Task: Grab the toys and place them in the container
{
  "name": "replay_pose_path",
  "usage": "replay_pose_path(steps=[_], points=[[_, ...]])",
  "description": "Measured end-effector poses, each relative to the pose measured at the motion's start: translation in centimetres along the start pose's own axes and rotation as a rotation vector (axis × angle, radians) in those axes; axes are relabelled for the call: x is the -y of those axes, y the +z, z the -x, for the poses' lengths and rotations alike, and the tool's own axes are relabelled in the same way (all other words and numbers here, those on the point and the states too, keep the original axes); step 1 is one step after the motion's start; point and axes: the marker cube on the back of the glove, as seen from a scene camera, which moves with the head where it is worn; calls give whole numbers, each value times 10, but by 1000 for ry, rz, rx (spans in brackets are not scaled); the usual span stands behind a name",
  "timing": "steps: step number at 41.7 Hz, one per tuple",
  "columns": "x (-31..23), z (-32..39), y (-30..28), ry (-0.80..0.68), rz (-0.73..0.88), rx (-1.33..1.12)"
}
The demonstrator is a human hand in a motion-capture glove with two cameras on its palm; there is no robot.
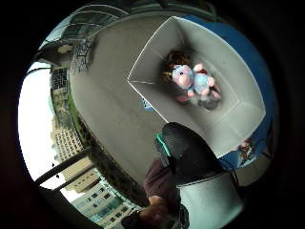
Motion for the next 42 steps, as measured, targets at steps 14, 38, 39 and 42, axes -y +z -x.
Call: replay_pose_path(steps=[14, 38, 39, 42], points=[[-69, -89, -26, 148, -92, 78], [-239, -364, 114, 547, -71, 94], [-239, -372, 133, 556, -57, 103], [-235, -389, 193, 538, 0, 139]])
